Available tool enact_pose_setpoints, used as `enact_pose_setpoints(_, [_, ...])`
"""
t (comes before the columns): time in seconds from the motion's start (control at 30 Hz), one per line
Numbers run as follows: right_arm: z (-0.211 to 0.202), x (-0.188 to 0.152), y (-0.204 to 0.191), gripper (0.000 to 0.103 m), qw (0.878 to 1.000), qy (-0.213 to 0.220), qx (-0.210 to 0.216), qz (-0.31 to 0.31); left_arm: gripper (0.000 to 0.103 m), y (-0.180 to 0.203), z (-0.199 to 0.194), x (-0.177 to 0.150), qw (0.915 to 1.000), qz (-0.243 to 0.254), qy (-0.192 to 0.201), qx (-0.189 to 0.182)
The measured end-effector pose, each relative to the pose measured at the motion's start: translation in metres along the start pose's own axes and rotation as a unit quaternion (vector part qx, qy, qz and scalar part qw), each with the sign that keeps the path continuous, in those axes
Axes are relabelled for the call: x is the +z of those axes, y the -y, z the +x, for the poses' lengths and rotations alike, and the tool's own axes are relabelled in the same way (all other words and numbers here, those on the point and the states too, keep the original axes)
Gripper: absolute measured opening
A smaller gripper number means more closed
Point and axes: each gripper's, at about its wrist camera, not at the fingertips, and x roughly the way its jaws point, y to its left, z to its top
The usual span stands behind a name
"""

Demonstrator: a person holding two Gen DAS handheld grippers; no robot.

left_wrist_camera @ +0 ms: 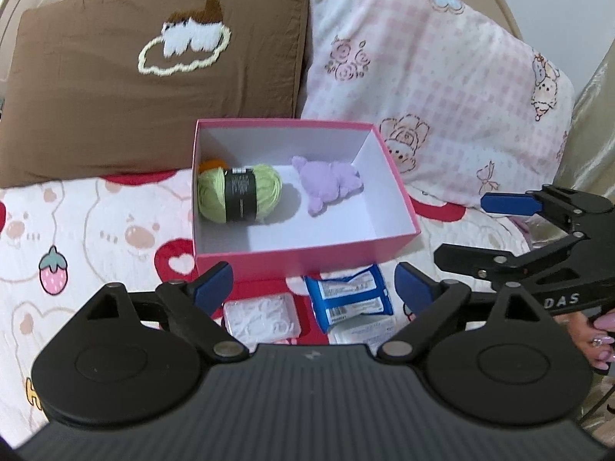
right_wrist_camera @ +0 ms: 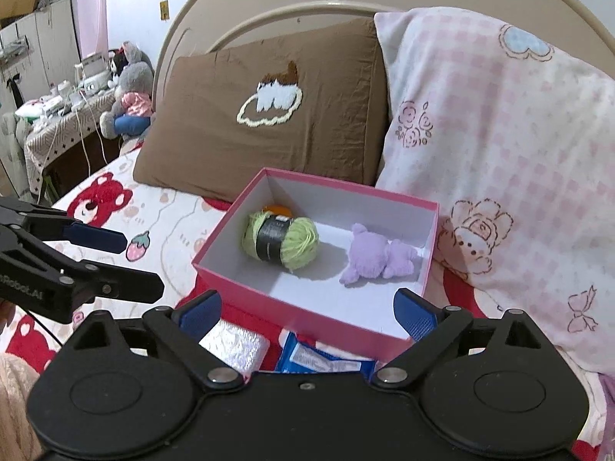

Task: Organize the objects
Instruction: 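Raise the open left tool away from the pink box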

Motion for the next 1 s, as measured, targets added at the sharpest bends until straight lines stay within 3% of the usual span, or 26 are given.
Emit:
enact_pose_setpoints(0.3, [0.007, -0.015, -0.013, 0.098, 0.999, -0.033, 0.006, -0.016, 0.096, -0.016, 0.02, -0.018, 0.9988, -0.025, -0.031, -0.027])
enact_pose_setpoints(0.63, [0.03, -0.028, -0.028, 0.098, 0.996, -0.075, 0.036, -0.038, 0.096, -0.027, 0.036, -0.032, 0.9983, -0.027, -0.047, -0.02])
enact_pose_setpoints(0.87, [0.036, -0.034, -0.042, 0.098, 0.993, -0.079, 0.058, -0.062, 0.096, -0.028, 0.039, -0.039, 0.9979, -0.018, -0.054, -0.03])
enact_pose_setpoints(1.0, [0.038, -0.043, -0.051, 0.098, 0.992, -0.06, 0.087, -0.063, 0.096, -0.033, 0.044, -0.044, 0.9975, -0.022, -0.059, -0.032])
